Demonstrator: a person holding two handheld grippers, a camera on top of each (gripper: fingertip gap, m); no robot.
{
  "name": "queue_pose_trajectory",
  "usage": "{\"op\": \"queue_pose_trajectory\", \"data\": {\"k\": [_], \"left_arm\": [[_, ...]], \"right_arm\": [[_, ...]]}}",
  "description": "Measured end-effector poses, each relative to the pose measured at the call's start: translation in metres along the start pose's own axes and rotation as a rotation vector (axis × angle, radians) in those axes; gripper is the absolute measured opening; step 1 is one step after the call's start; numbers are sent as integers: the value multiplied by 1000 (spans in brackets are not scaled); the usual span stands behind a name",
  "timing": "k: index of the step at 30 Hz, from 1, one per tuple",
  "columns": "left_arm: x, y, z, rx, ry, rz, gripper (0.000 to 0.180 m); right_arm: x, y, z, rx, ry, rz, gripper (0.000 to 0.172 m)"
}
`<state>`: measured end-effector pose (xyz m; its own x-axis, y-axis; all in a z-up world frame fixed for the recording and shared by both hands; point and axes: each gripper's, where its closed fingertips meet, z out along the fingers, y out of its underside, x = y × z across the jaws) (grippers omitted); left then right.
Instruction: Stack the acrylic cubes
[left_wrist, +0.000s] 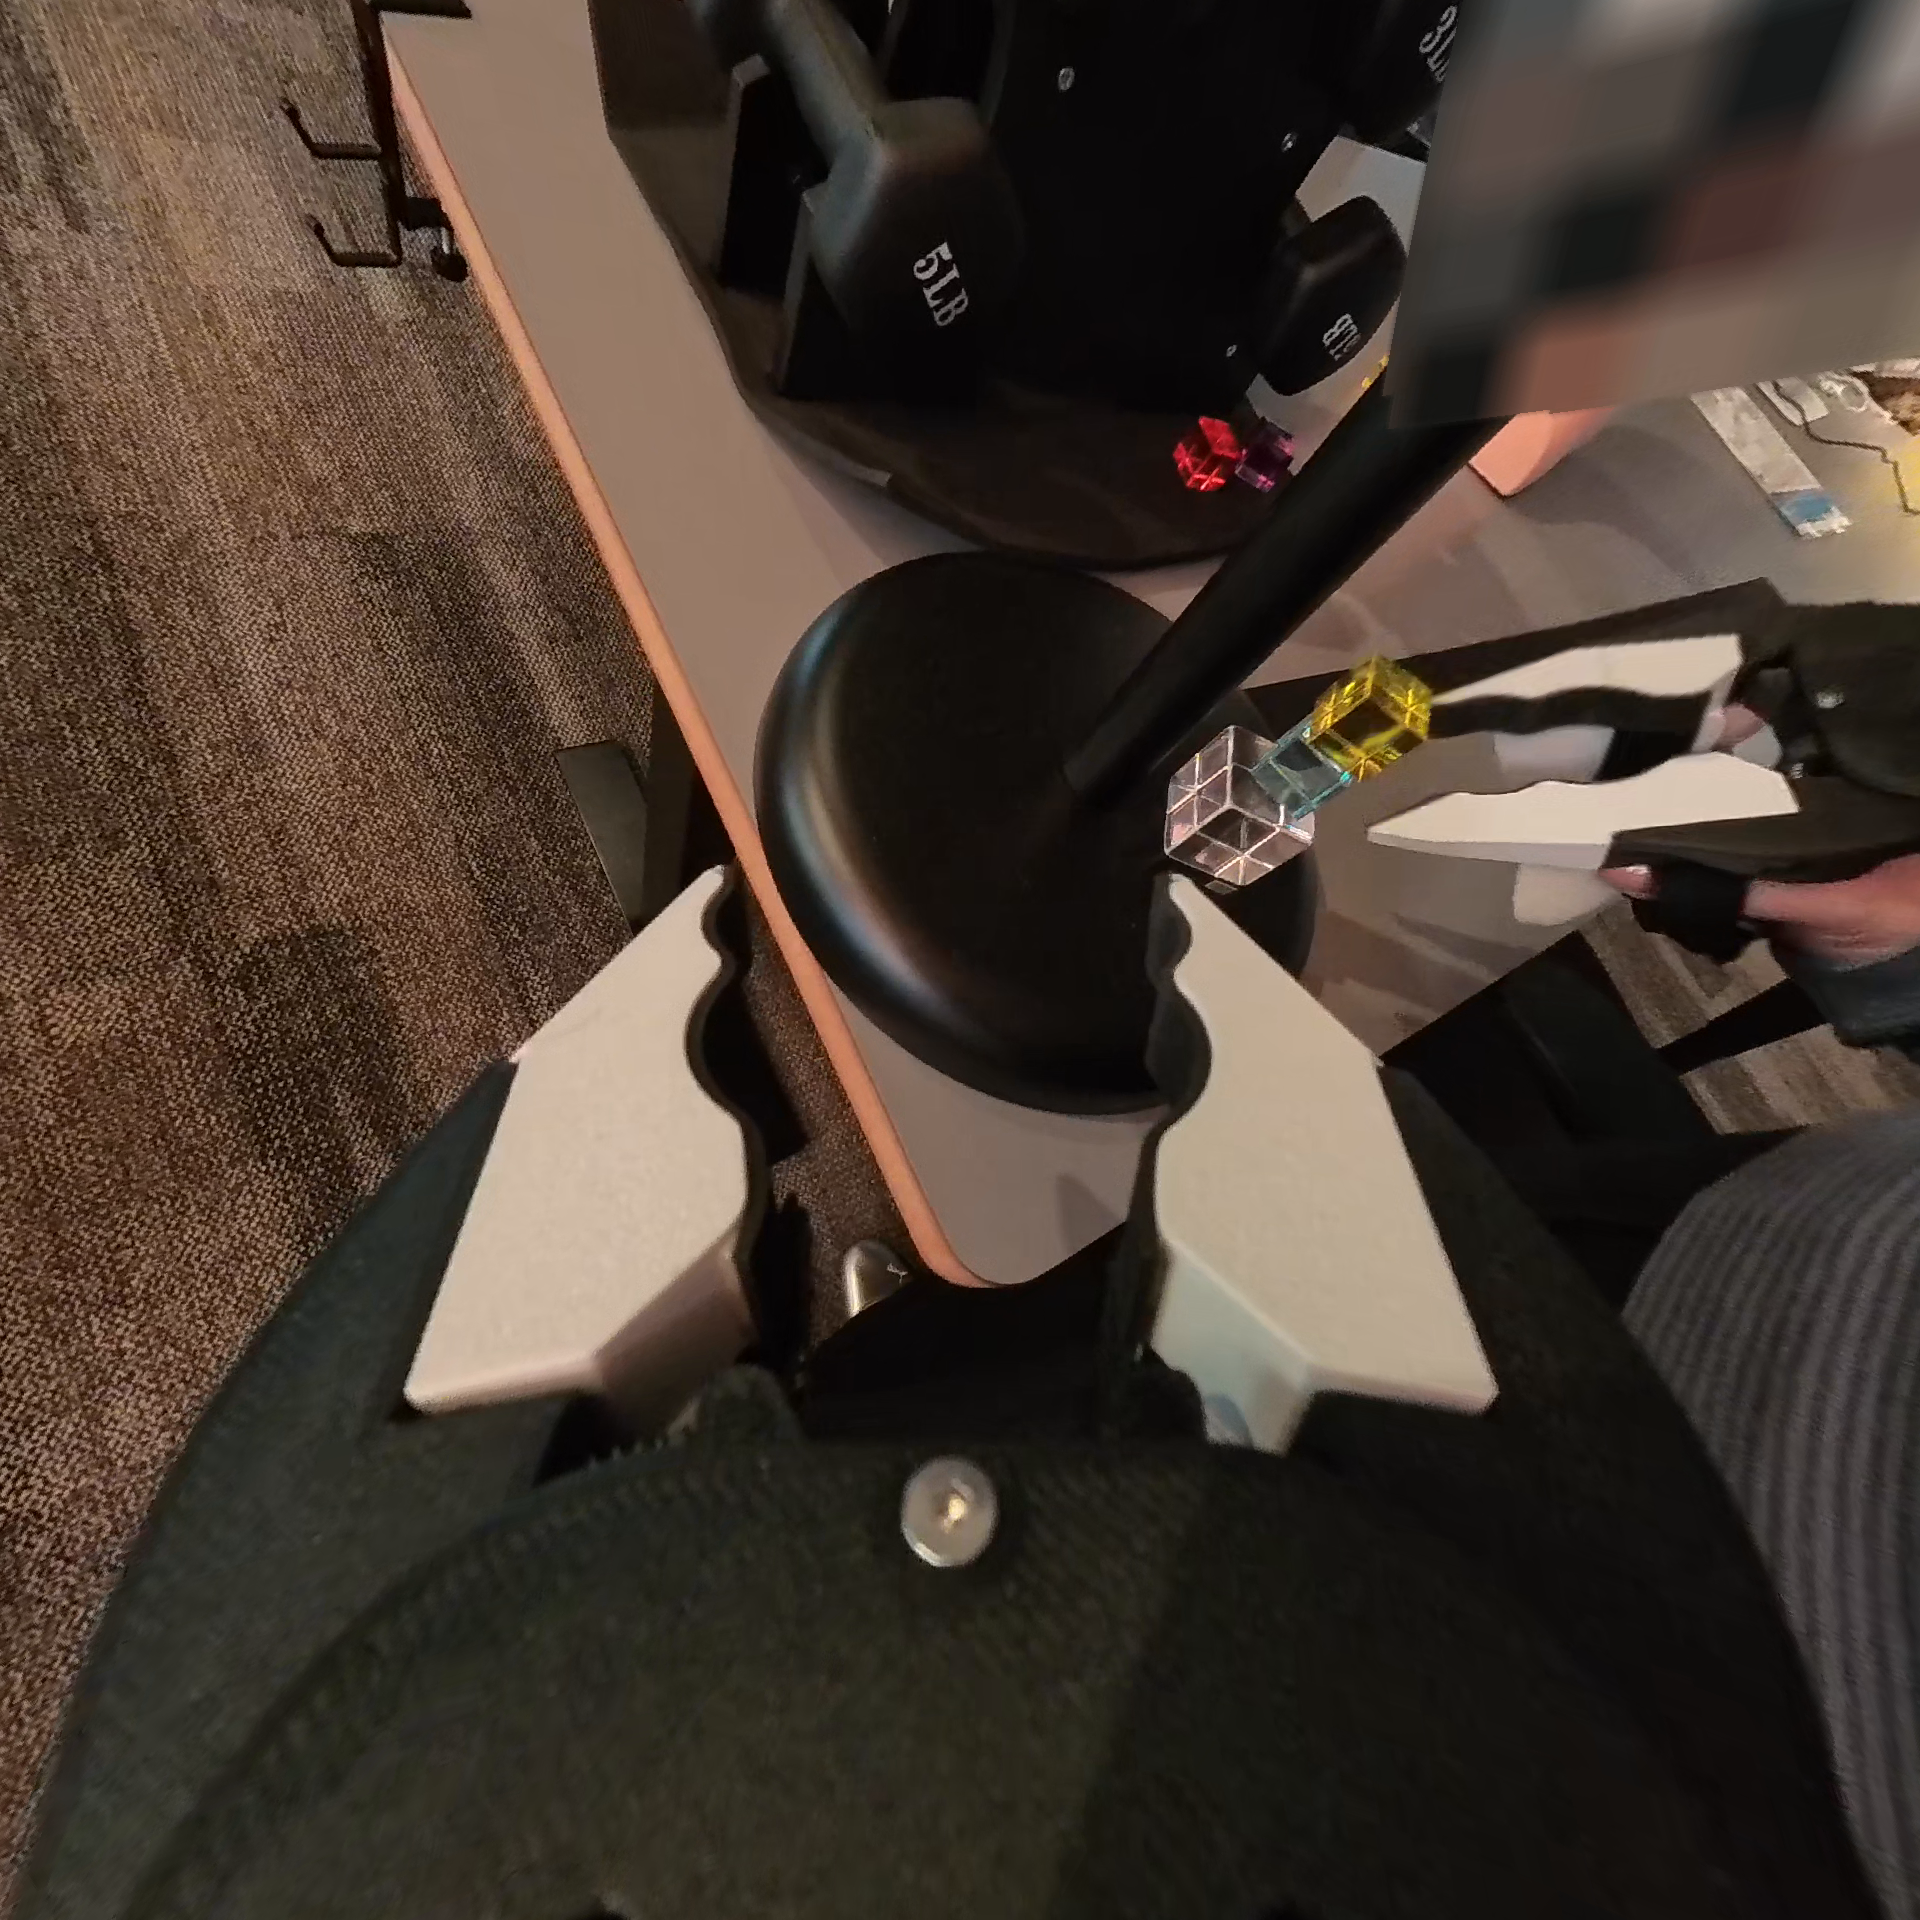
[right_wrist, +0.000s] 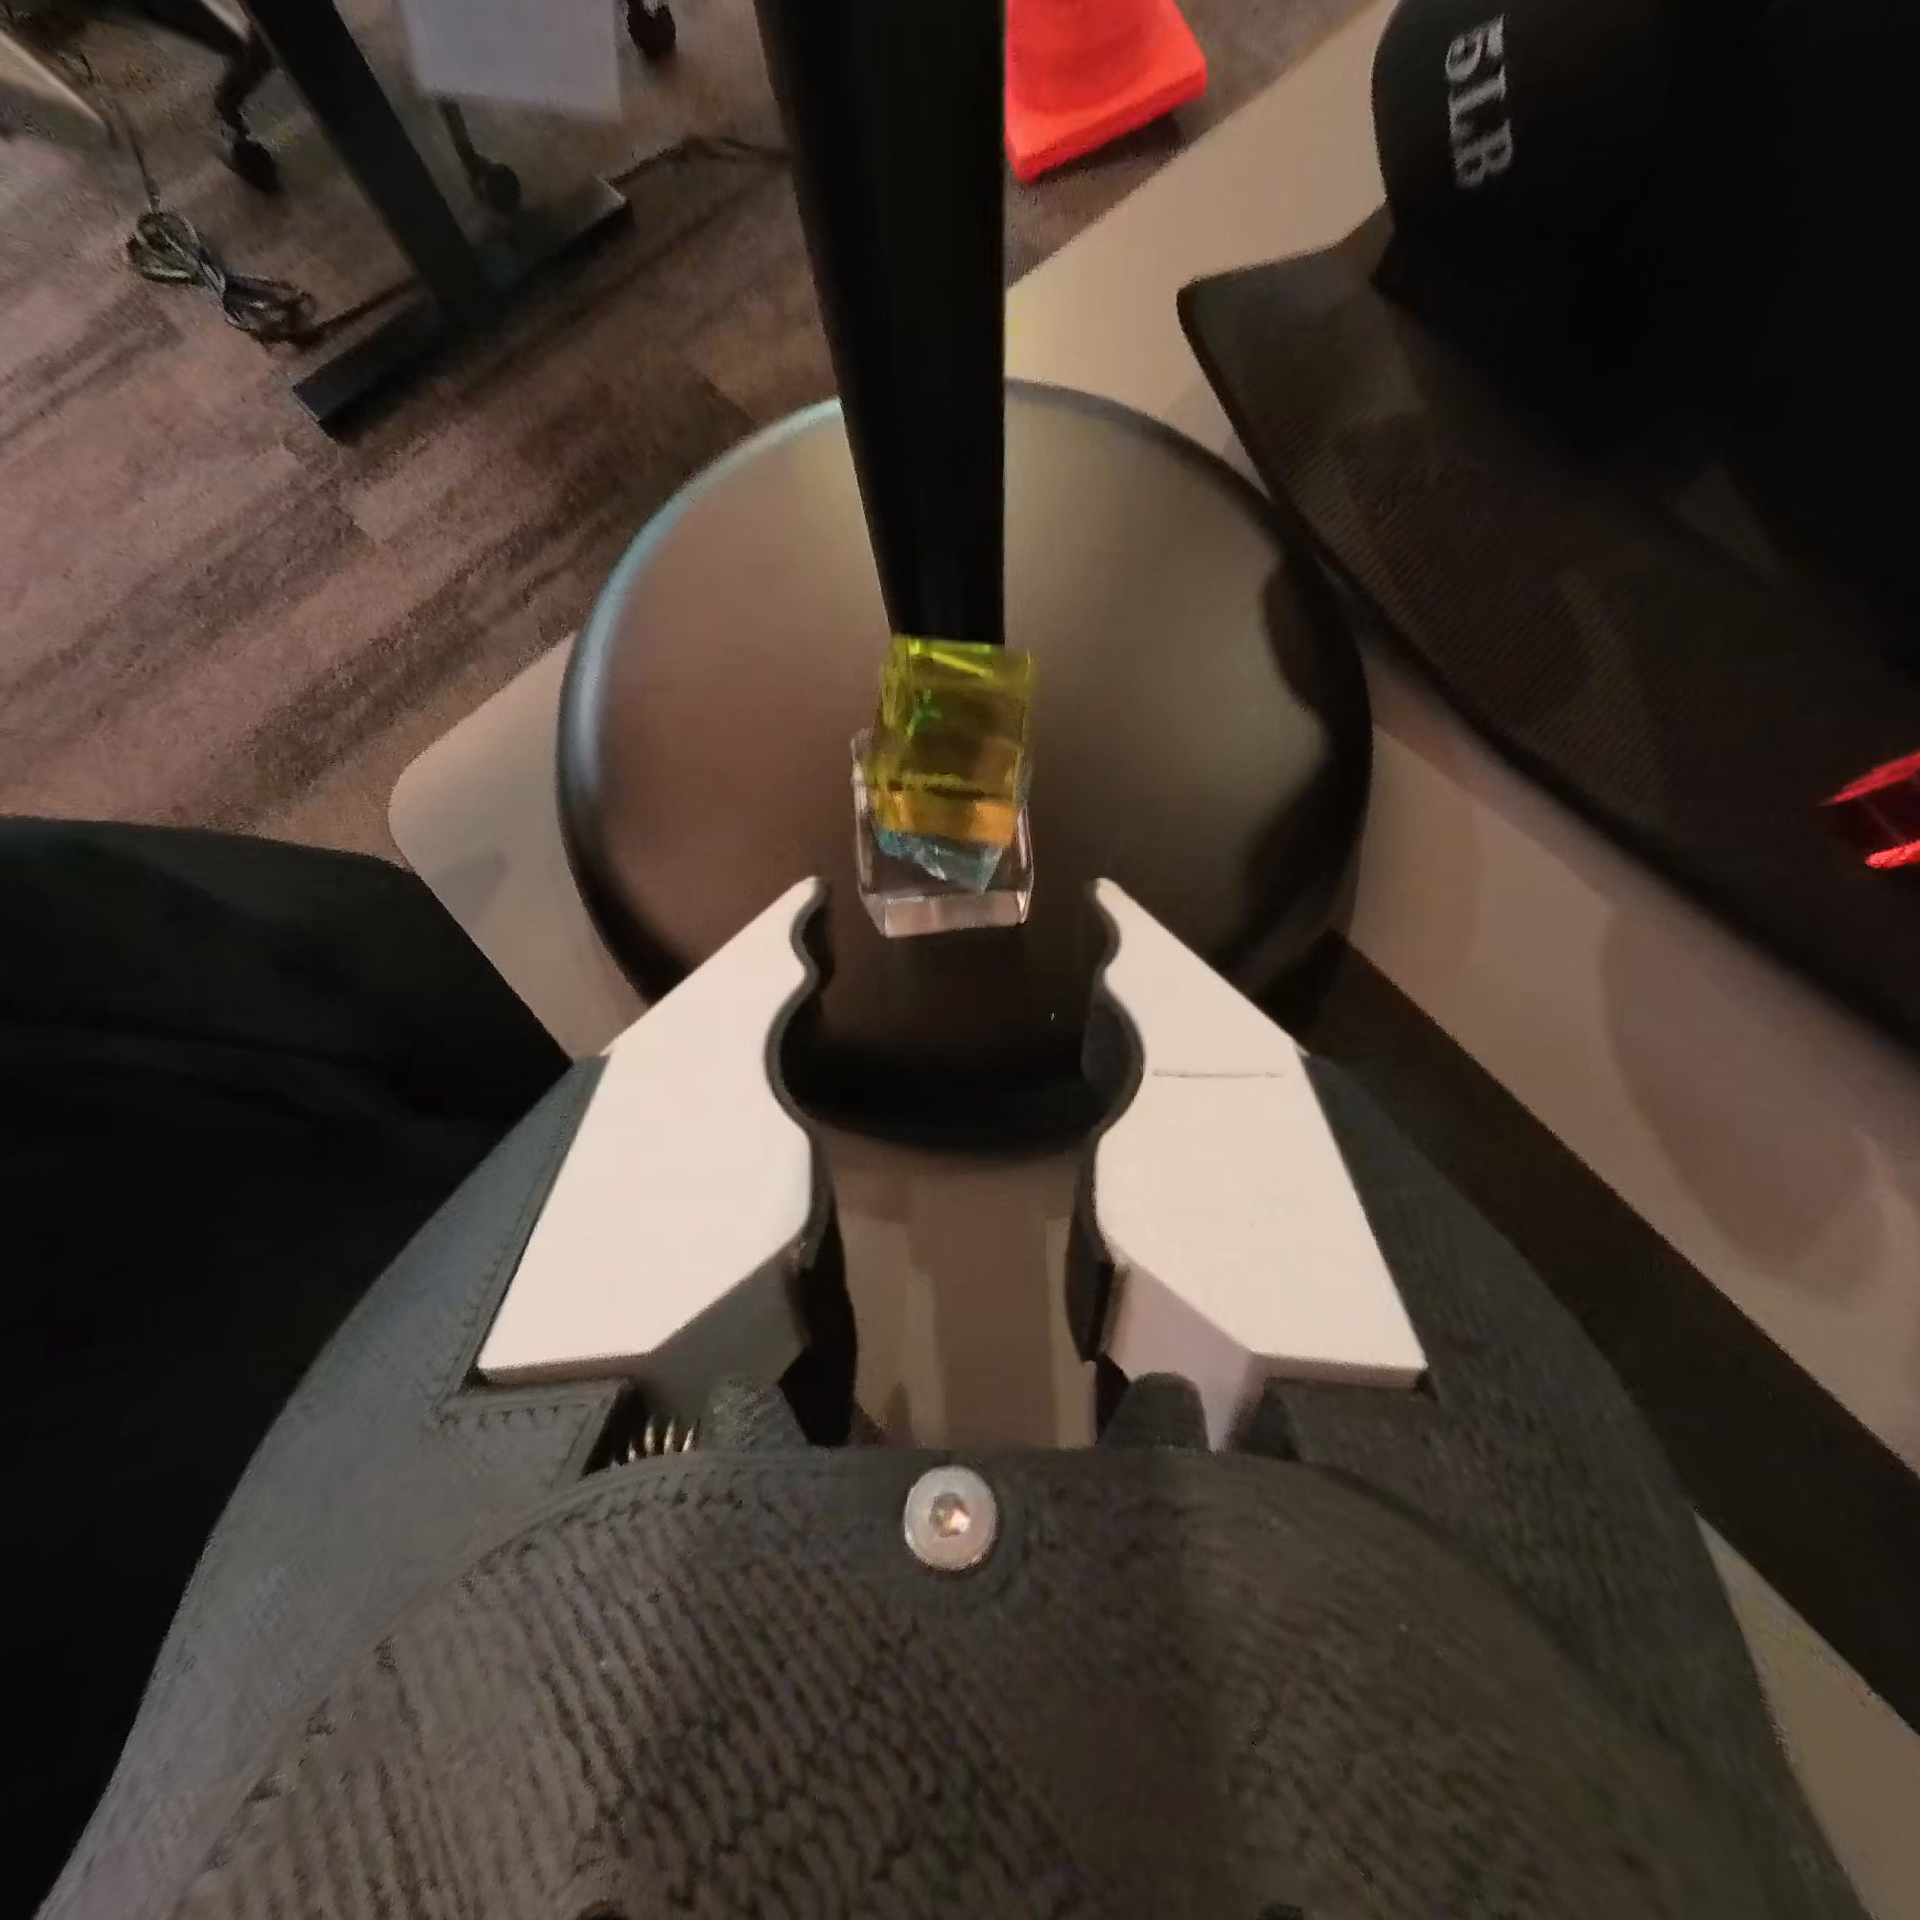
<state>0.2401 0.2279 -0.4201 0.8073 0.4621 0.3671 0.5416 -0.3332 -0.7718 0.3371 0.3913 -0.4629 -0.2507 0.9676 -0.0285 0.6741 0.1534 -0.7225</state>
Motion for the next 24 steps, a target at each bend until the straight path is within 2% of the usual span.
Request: {"op": "queue_pose_trajectory", "data": {"k": [3,6,15,18,20,24], "left_arm": [[-1,0,1,-2,-3,-1,77],[0,-1,2,-2,-2,1,77],[1,-1,3,-6,-4,1,76],[0,-1,2,-9,-10,2,76],[-2,-2,0,-2,-19,-2,76],[-6,-1,-3,-4,-30,-11,77]], "right_arm": [[5,5,2,-7,8,8,23],[6,3,7,-8,4,11,14],[5,-5,17,1,-5,-10,9],[12,-2,13,14,11,-5,14],[40,3,6,51,101,41,18],[139,13,0,116,321,245,38]]}}
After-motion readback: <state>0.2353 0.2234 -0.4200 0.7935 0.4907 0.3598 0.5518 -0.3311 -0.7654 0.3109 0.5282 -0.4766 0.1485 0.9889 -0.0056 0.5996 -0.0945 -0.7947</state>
